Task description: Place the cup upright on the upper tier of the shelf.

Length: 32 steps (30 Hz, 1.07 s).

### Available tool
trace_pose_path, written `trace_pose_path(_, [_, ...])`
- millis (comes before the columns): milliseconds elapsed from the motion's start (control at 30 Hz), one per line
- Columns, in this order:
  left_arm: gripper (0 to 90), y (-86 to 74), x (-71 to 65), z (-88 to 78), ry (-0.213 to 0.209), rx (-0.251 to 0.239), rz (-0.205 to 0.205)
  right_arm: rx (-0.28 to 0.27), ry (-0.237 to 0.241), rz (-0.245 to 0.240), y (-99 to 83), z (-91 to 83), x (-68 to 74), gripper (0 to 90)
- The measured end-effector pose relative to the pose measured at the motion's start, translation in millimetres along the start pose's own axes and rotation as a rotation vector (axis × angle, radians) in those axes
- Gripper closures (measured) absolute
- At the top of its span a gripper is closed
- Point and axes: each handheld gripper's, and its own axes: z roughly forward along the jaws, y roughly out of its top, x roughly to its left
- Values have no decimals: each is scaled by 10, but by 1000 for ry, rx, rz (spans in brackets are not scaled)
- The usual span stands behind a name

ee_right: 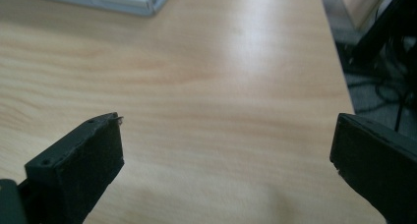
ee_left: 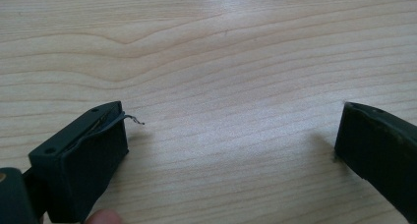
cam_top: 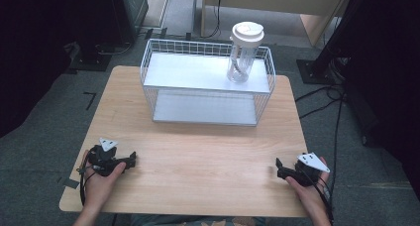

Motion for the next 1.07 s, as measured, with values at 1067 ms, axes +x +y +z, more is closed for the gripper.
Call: trace_pose_path(1067, [0, -1, 0, 0, 0, -1, 0, 162, 73, 3, -6, 116, -47, 0])
